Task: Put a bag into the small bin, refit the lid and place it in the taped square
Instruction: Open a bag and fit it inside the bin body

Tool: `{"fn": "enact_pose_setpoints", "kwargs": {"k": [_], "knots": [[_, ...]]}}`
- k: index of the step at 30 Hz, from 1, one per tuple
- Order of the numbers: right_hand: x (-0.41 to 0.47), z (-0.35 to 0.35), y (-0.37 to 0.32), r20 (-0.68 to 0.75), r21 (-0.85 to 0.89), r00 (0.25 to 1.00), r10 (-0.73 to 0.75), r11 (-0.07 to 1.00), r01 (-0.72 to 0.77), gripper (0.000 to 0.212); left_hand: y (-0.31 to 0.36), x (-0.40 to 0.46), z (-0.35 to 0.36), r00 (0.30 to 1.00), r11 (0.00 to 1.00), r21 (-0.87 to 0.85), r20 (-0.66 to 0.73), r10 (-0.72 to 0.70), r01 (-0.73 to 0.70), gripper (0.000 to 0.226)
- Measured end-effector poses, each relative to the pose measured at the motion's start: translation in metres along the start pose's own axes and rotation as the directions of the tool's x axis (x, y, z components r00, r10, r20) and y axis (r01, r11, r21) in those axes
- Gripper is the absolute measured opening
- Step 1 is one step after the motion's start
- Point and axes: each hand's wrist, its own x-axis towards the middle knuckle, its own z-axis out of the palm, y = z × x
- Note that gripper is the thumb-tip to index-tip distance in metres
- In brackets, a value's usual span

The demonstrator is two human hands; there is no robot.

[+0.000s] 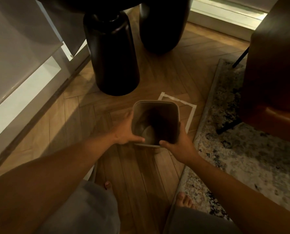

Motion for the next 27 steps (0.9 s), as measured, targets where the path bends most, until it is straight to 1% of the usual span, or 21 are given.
{"fn": "enact_pose_setpoints", "kwargs": {"k": [1,2,3,5,6,8,10,12,18,23,27], "knots": [[-0.003,0.0,0.002,0.018,0.005,1.0,-0.012,1.0,0.012,0.099,-0.002,0.001,0.004,0.998,0.997,0.079,0.049,-0.031,0.027,0.151],[-0.005,0.0,0.005,0.027,0.002,1.0,-0.017,1.0,0.017,0.1,-0.004,0.003,0.009,0.994,0.987,0.15,0.089,-0.066,0.052,0.16],[-0.006,0.0,0.007,0.028,-0.009,0.999,-0.018,1.0,0.018,0.102,-0.007,0.005,0.014,0.989,0.979,0.195,0.118,-0.09,0.066,0.164],[-0.009,0.0,0.011,0.023,-0.04,1.0,-0.018,0.999,0.018,0.105,-0.011,0.009,0.024,0.983,0.972,0.222,0.152,-0.107,0.071,0.166],[-0.01,0.0,0.013,0.03,-0.05,0.999,-0.015,0.999,0.016,0.105,-0.013,0.01,0.027,0.981,0.973,0.217,0.161,-0.109,0.072,0.166],[-0.012,0.001,0.019,0.064,-0.066,0.998,0.001,0.998,0.003,0.112,-0.016,0.01,0.03,0.982,0.979,0.196,0.163,-0.091,0.058,0.166],[-0.016,0.003,0.025,0.079,-0.097,0.997,0.018,0.995,-0.01,0.121,-0.018,0.011,0.031,0.989,0.987,0.161,0.146,-0.028,0.004,0.165],[-0.02,0.004,0.031,0.081,-0.122,0.996,0.026,0.992,-0.016,0.122,-0.019,0.011,0.031,0.989,0.991,0.126,0.144,0.017,-0.036,0.164],[-0.025,0.0,0.04,0.045,-0.156,0.999,-0.008,0.988,0.015,0.111,-0.02,0.017,0.045,0.977,0.998,0.056,0.212,-0.006,-0.006,0.168],[-0.029,0.004,0.041,0.032,-0.167,0.999,0.019,0.986,-0.013,0.116,-0.021,0.021,0.043,0.968,0.998,0.054,0.246,-0.041,0.029,0.168],[-0.033,0.01,0.042,-0.003,-0.203,0.998,0.061,0.977,-0.061,0.116,-0.02,0.025,0.039,0.965,0.996,0.088,0.26,-0.028,0.005,0.167]]}}
